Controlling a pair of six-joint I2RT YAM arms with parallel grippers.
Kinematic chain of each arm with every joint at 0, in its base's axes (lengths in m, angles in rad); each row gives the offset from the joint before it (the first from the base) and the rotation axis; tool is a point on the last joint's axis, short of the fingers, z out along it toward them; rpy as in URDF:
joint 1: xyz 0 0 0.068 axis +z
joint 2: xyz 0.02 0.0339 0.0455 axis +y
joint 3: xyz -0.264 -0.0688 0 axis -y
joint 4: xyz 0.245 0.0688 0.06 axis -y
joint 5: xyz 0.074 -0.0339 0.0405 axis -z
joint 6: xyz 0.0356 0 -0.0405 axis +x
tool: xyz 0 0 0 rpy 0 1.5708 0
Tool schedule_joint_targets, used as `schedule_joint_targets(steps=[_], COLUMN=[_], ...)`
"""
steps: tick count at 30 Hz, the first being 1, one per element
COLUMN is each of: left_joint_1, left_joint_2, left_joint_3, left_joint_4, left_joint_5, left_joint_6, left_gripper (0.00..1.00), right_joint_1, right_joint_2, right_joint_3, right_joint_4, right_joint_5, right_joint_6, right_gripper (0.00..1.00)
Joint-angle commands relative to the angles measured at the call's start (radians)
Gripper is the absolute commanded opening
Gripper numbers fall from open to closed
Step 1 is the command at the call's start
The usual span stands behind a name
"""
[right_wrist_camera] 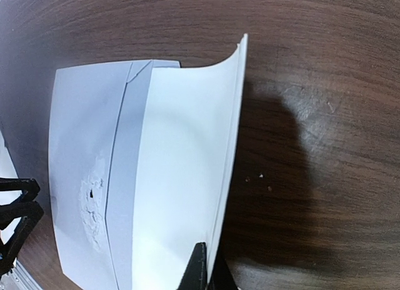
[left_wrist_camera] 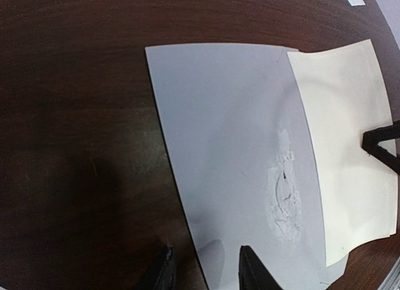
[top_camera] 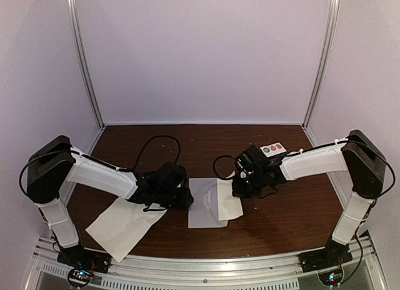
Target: Place the letter into the envelope and seal it
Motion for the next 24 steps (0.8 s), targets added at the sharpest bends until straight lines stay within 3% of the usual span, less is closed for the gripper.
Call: schedule_joint_targets(steps=[1, 24], left_joint_1=[0.004, 0.003], left_joint_2=[0.028, 0.082], left_joint_3=[-0.013, -0.007], left_joint_4=[0.027, 0.045], left_joint_5=[0.043, 0.081], left_joint_6=[-0.020, -0.012], left_gripper=[0.36, 0.32], right_joint_1=[-0.006, -0.004], right_joint_2=[0.019, 0.077], right_joint_3=[-0.004, 0.032], right_joint_4=[0.014, 0.049], right_joint_5=[-0.018, -0.066], right_joint_6=[-0.005, 0.016], right_gripper=[0.00, 0.00])
